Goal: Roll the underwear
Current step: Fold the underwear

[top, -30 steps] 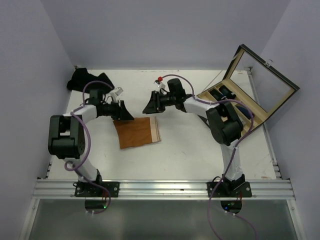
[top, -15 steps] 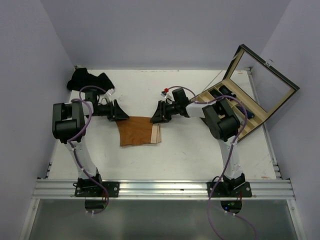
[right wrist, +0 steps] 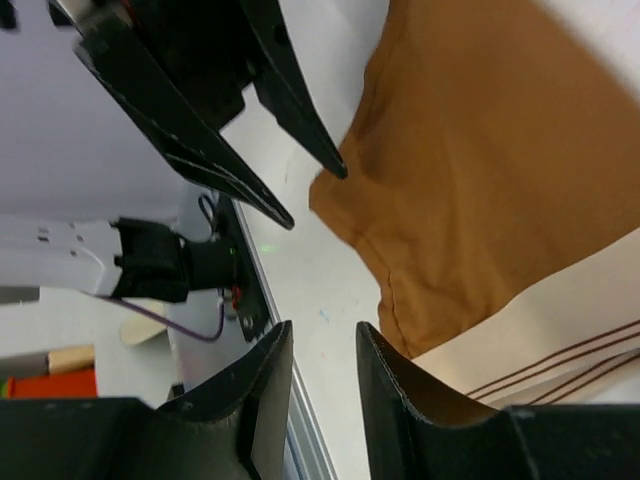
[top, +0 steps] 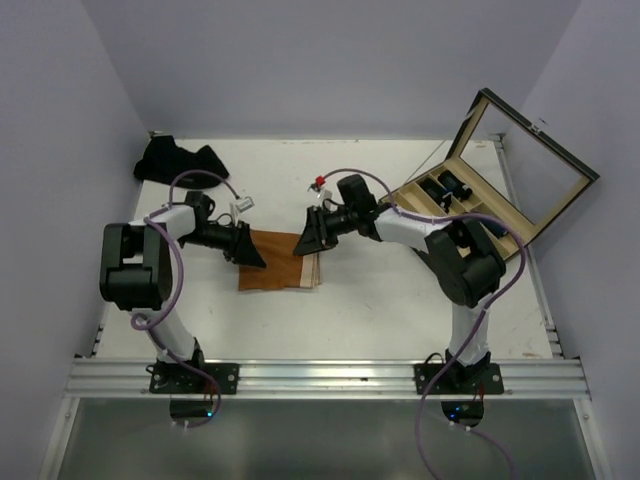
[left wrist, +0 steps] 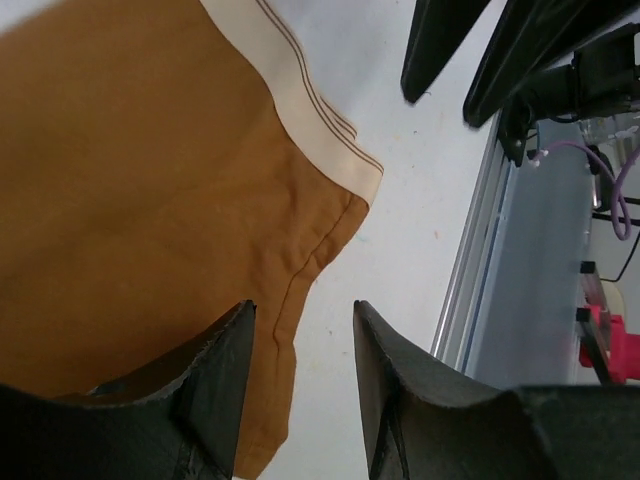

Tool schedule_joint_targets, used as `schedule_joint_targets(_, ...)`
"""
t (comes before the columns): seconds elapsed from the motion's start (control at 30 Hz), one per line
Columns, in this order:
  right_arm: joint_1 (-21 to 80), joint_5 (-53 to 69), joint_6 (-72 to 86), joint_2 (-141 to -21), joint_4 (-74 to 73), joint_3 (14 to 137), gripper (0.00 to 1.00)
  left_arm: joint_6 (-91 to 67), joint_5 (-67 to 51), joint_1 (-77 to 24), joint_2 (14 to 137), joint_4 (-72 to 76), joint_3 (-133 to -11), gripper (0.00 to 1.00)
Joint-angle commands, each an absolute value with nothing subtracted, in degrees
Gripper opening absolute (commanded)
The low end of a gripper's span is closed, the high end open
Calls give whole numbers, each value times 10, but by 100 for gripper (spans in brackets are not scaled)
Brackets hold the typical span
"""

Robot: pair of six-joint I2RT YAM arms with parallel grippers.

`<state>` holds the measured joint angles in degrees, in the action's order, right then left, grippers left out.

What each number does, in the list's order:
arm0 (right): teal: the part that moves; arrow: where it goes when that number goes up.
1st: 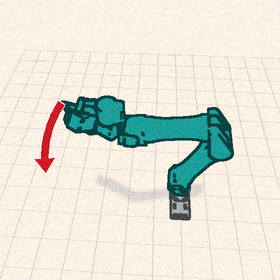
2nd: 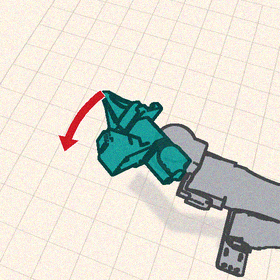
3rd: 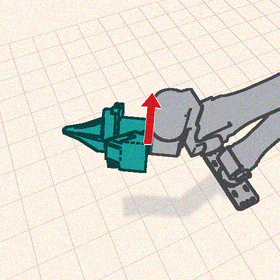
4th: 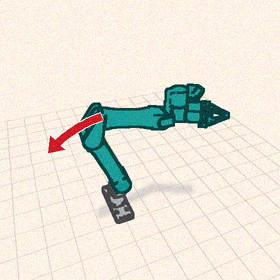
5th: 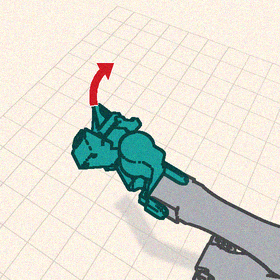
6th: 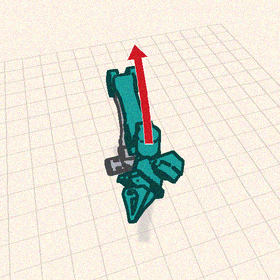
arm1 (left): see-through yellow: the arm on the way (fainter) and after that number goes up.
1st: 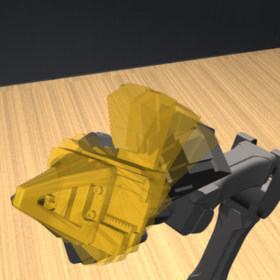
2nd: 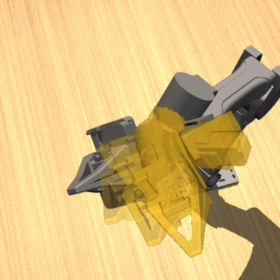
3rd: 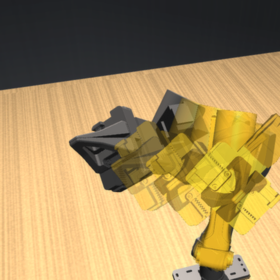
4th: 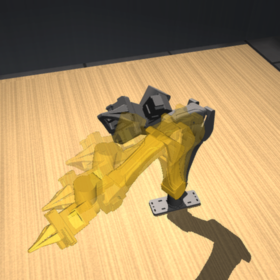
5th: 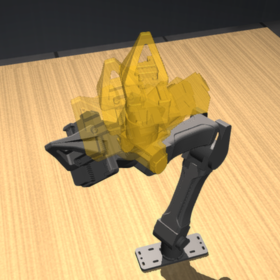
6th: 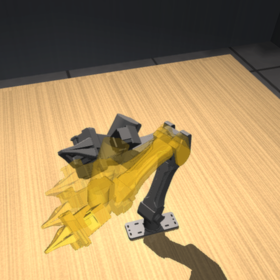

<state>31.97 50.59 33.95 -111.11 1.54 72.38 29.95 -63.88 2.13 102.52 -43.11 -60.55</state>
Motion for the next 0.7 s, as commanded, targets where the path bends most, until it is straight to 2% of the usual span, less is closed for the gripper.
schedule_joint_targets(0.0, 345, 538, 316, -1152, -25, 696, 35, 317, -639, 17, 1034, -426, -583, 47)
schedule_joint_targets(0.17, 338, 500, 267, -1231, -109, 721, 33, 280, -555, 11, 1124, -406, -612, 43)
schedule_joint_targets(0.3, 322, 484, 264, -1234, -117, 730, 34, 266, -514, 15, 1134, -387, -623, 45)
schedule_joint_targets(0.4, 316, 521, 295, -1173, -92, 739, 41, 325, -554, 16, 1088, -417, -641, 51)
schedule_joint_targets(0.47, 308, 537, 317, -1137, -75, 735, 42, 339, -562, 11, 1023, -403, -642, 54)
schedule_joint_targets(0.53, 300, 548, 319, -1089, -74, 724, 38, 340, -527, 6, 959, -383, -638, 55)
schedule_joint_targets(0.67, 277, 510, 300, -1055, -98, 652, 26, 316, -428, -75, 861, -250, -588, 58)
